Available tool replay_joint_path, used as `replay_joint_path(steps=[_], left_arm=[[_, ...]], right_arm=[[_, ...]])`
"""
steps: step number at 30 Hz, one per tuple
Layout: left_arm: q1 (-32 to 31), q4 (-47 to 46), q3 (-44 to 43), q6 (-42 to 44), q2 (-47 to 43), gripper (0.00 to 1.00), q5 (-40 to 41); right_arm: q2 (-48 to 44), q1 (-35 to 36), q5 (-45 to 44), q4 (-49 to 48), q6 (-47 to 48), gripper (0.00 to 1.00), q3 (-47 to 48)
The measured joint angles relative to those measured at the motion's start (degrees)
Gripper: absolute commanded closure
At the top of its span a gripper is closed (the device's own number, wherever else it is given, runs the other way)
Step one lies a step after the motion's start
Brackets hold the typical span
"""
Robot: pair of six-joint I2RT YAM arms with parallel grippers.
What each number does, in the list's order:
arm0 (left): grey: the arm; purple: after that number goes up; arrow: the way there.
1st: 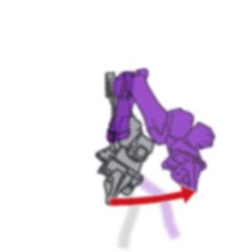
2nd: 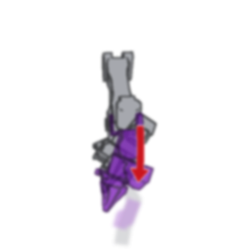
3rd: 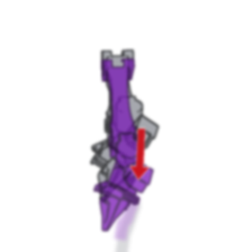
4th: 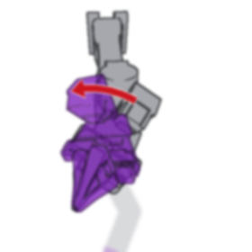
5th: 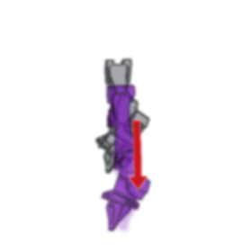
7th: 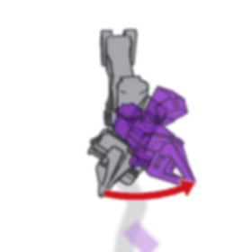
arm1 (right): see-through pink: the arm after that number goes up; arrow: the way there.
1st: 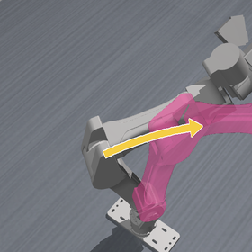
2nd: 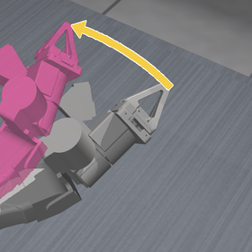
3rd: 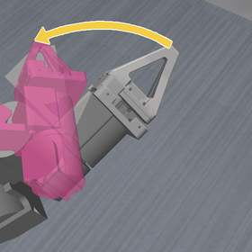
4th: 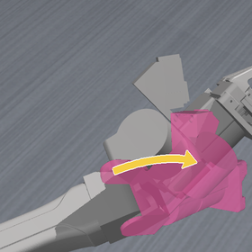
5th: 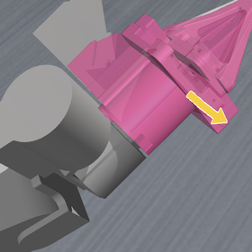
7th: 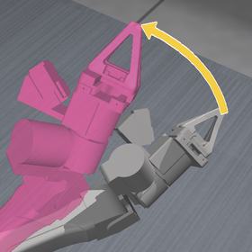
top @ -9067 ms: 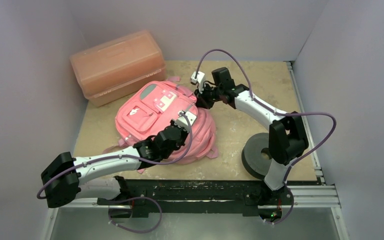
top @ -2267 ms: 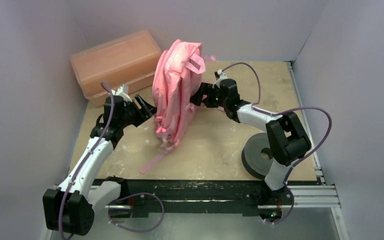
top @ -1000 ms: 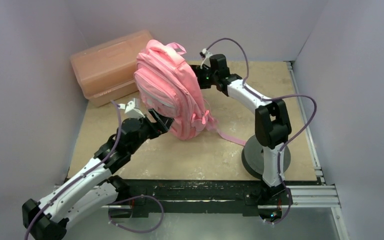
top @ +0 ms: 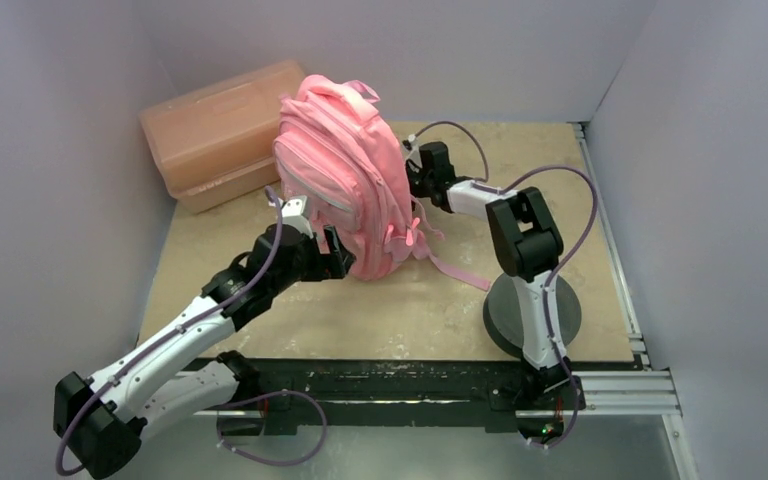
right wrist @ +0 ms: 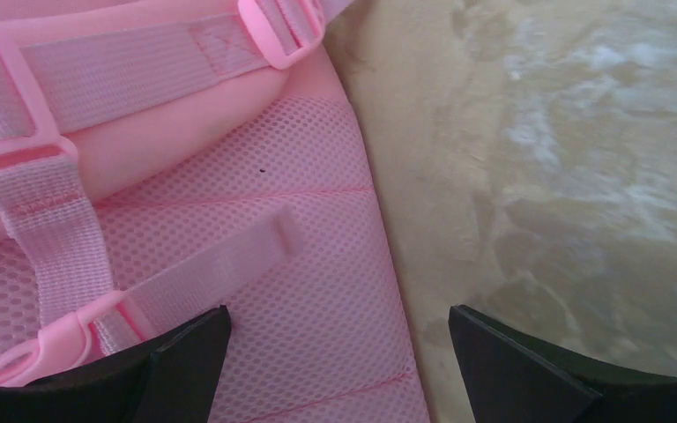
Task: Pack the student bag
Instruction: Adjust the student bag at the center of the board.
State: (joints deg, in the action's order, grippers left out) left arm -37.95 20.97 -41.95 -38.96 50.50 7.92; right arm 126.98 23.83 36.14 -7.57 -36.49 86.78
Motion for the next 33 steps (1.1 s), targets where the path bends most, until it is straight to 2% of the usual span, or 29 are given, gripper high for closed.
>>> replay_joint_path(steps=[7,13,19,24,29,33], left_arm=[[-0.17,-7.3,1.86,-0.96,2.82,0.19,-4.96],[-2.4,-8.02,5.25,-2.47,-2.43,0.21,-3.87],[-5.44,-1.42,9.51,-6.29,-15.52,0.21,-1.03],[-5.68,4.83,12.46,-8.74,-27.1,0.2,1.09],[-5.68,10.93,10.97,-8.87,-29.73,0.18,1.25],[-5.66,16.85,7.91,-8.57,-30.45,0.18,1.16]], right_arm=[[5.44,4.7,3.21,-2.58,-0.7,0.02,7.19],[10.8,10.27,6.45,-3.5,-0.55,0.03,13.6],[14.78,16.65,9.46,-0.37,1.03,0.03,20.22],[15.1,20.87,9.62,-0.31,1.62,0.03,20.59],[13.79,20.24,9.51,-3.06,0.0,0.03,16.92],[9.75,17.49,8.02,-0.11,0.31,0.02,13.22]])
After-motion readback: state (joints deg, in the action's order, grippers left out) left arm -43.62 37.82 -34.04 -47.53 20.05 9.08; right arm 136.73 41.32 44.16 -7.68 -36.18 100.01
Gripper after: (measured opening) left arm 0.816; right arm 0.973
